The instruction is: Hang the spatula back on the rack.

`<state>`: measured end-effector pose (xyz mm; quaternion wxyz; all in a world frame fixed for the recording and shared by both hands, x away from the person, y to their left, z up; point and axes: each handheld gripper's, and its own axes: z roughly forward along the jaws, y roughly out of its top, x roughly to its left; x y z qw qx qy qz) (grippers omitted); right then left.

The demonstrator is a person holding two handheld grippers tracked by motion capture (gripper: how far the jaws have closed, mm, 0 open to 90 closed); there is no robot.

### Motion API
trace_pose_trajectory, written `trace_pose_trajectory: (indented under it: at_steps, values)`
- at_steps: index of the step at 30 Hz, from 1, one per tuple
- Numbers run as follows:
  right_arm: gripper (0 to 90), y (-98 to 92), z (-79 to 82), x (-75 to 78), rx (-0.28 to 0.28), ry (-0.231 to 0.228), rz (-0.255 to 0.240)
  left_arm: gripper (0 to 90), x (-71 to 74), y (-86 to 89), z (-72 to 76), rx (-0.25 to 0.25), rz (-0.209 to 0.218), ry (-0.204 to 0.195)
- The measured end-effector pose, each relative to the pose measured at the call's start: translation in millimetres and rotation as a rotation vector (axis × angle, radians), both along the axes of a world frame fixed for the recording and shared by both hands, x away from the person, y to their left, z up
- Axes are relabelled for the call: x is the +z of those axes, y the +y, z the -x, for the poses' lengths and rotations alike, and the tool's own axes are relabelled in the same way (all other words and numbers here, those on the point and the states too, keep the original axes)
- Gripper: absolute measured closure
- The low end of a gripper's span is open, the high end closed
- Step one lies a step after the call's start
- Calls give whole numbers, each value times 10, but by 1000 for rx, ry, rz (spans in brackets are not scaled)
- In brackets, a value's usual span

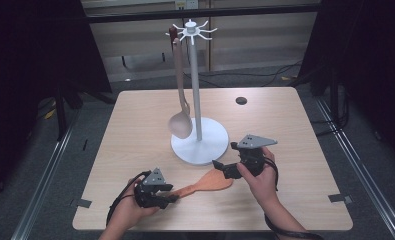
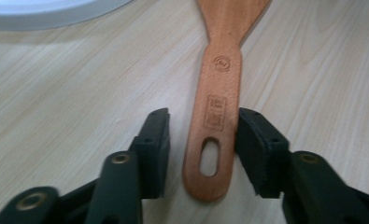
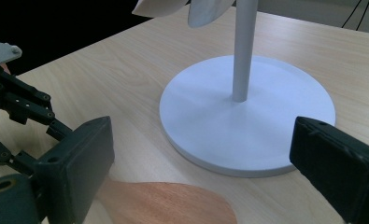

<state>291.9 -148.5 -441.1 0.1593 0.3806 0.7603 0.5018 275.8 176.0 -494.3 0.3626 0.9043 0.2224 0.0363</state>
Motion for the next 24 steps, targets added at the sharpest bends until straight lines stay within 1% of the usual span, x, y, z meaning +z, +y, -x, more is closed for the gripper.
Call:
trace_pose_trajectory:
  at_steps: [1,2,3,4,5,6,7,8,9,10,11,12,15,16,17,18,19,20,21,22,24]
  values:
    - [60,-5,3,-1,-1,1,1,607,10,-15,-8,-11,-7,8]
    - [60,-12,8,-2,-5,1,0,635,2,-39,-18,-19,5,10]
    - [60,-22,14,-4,-7,1,2,639,-4,-55,-25,-22,14,12]
    - [60,-27,20,-4,-8,3,1,644,1,-81,-44,-40,14,21]
    - [60,-38,29,-6,-12,3,2,649,-1,-97,-52,-44,13,20]
    - [60,-45,34,-7,-15,3,2,651,9,-120,-67,-52,-4,17]
    - [60,-57,42,-11,-16,3,5,653,-12,-154,-81,-56,23,11]
    - [60,-67,52,-12,-19,5,4,654,-2,-195,-100,-65,9,16]
    - [60,-82,64,-16,-25,6,4,654,-23,-240,-115,-65,34,7]
    - [60,-95,75,-20,-28,7,4,655,-9,-272,-136,-74,15,9]
    - [60,-110,87,-22,-32,10,6,655,-22,-306,-153,-81,29,5]
    - [60,-119,94,-25,-35,11,5,655,-22,-342,-179,-91,22,-2]
    - [60,-170,119,-36,-44,12,9,654,-30,-432,-230,-103,30,1]
    - [60,-185,128,-34,-49,16,7,652,-26,-437,-235,-98,26,6]
    - [60,-203,131,-36,-47,14,11,649,-31,-437,-232,-80,36,10]
    - [60,-218,135,-35,-51,11,12,600,-29,-431,-233,-70,32,7]
    - [60,-225,138,-34,-53,15,8,549,-45,-416,-228,-55,52,5]
    - [60,-239,141,-33,-57,13,6,517,-29,-380,-225,-52,37,19]
    - [60,-251,142,-36,-56,11,9,507,-25,-357,-220,-50,33,23]
    - [60,-253,145,-36,-58,17,9,501,-34,-335,-204,-38,50,28]
    - [60,-251,145,-41,-55,20,8,494,-13,-290,-172,-42,25,39]
